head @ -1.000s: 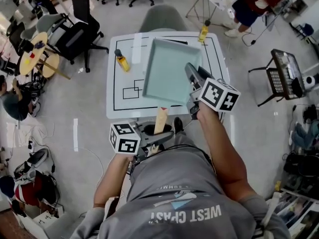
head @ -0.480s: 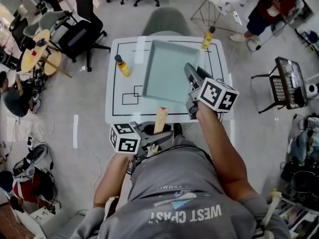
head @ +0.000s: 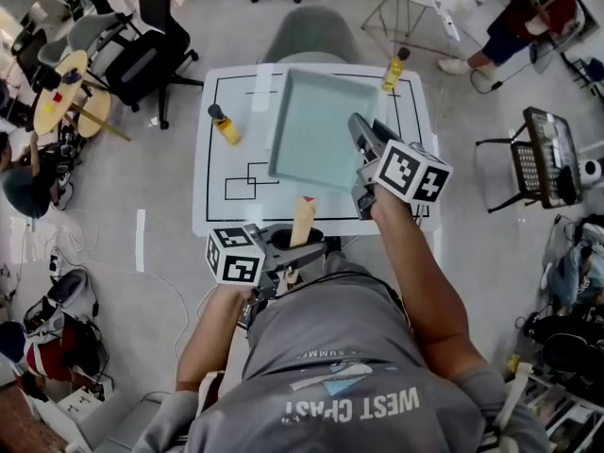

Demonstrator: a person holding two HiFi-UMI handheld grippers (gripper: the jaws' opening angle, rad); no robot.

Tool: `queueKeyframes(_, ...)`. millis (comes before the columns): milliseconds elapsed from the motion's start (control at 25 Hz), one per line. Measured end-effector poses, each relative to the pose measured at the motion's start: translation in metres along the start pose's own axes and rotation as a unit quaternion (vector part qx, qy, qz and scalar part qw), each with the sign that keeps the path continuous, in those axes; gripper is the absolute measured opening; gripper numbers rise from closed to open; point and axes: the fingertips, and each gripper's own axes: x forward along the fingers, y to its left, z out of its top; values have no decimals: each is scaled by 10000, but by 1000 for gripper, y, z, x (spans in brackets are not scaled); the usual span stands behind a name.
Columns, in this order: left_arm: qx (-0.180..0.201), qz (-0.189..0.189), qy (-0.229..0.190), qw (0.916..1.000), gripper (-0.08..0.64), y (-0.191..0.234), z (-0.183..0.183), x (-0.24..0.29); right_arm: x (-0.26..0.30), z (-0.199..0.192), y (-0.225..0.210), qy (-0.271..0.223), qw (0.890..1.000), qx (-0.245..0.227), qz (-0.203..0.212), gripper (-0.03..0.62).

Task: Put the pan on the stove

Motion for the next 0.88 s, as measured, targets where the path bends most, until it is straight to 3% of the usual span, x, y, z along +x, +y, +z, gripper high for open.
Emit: queueKeyframes(880, -292, 16, 67, 9995, 98, 57, 28, 13, 57, 1, -46, 257, 9994, 146, -193, 92)
